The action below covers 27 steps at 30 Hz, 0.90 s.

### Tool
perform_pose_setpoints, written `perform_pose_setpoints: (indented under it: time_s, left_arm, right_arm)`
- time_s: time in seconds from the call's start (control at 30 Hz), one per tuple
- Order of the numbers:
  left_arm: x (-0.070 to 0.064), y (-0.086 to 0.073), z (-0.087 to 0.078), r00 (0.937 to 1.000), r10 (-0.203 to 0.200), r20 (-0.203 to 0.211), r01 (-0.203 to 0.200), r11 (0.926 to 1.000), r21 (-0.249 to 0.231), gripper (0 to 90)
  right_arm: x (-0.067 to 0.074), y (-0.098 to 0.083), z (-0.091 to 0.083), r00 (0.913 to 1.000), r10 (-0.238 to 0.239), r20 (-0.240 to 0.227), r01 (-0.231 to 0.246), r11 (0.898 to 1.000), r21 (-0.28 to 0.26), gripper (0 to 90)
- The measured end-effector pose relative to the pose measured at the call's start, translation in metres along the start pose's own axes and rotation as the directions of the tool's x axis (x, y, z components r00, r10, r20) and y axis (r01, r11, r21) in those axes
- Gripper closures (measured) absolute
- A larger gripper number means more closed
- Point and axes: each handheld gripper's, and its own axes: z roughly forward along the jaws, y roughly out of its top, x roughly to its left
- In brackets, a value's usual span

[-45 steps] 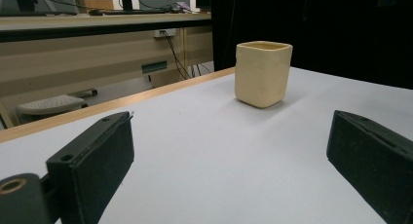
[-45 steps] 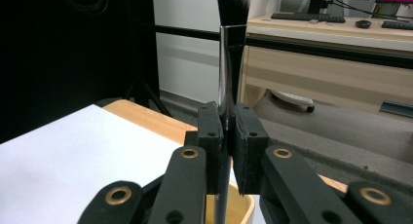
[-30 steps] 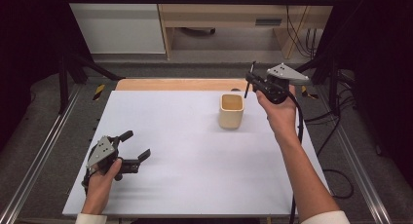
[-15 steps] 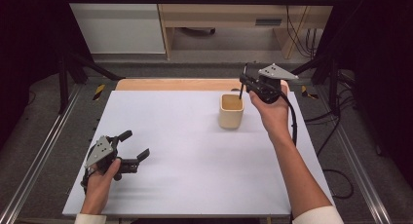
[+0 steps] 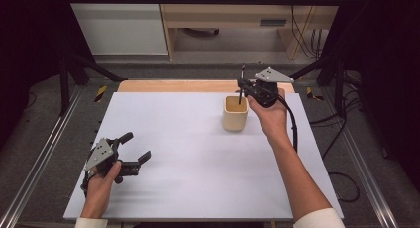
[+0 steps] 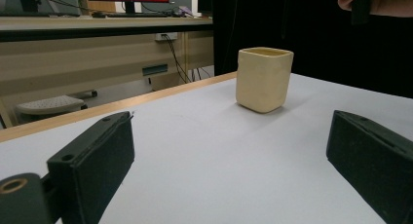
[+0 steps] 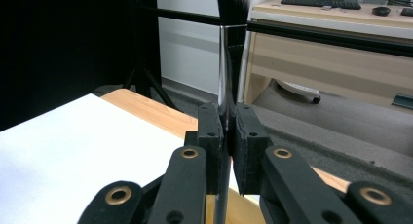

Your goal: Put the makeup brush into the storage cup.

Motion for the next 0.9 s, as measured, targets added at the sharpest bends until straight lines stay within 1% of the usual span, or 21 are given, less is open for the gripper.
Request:
perform_pose_setpoints:
  time_s: [0.13, 0.17, 0.23, 0.3, 0.37, 0.7, 0.8, 0.9]
  left_arm:
    - [0.0, 0.0, 0.0, 1.0, 0.001, 0.0, -0.001, 1.0, -0.001, 3.4]
    - [0.0, 0.0, -0.001, 1.0, 0.001, 0.001, -0.001, 1.0, 0.0, 3.4]
    - [0.001, 0.001, -0.001, 1.0, 0.003, -0.001, -0.003, 1.0, 0.003, 3.4]
    - [0.001, 0.001, -0.002, 1.0, 0.002, -0.003, -0.002, 1.0, 0.001, 3.4]
    - [0.001, 0.001, -0.002, 1.0, 0.003, -0.002, -0.003, 1.0, 0.001, 3.4]
    - [0.001, 0.0, -0.002, 1.0, 0.001, -0.002, -0.001, 1.0, 0.001, 3.4]
    - [0.001, 0.0, -0.002, 1.0, 0.003, -0.002, -0.003, 1.0, 0.001, 3.4]
    - [0.001, 0.0, -0.002, 1.0, 0.002, -0.003, -0.002, 1.0, 0.001, 3.4]
  right_arm:
    - [0.002, -0.002, 0.002, 1.0, 0.003, -0.004, -0.003, 1.0, 0.006, 83.7]
    - [0.002, -0.002, 0.003, 0.9999, -0.011, -0.004, 0.011, 1.0, 0.009, 83.7]
    - [0.003, -0.003, 0.003, 1.0, 0.0, -0.008, 0.0, 1.0, 0.012, 83.7]
    - [0.003, -0.004, 0.004, 0.9998, -0.018, -0.006, 0.018, 1.0, 0.015, 83.7]
    - [0.003, -0.005, 0.005, 0.9998, -0.018, -0.003, 0.018, 1.0, 0.018, 83.7]
    - [-0.003, -0.018, 0.012, 0.9995, 0.031, 0.004, -0.031, 0.999, 0.021, 83.7]
    - [-0.003, -0.021, 0.014, 0.9996, 0.027, 0.003, -0.027, 0.999, 0.029, 83.7]
    - [-0.002, -0.023, 0.016, 0.9995, 0.032, 0.004, -0.032, 0.999, 0.026, 83.7]
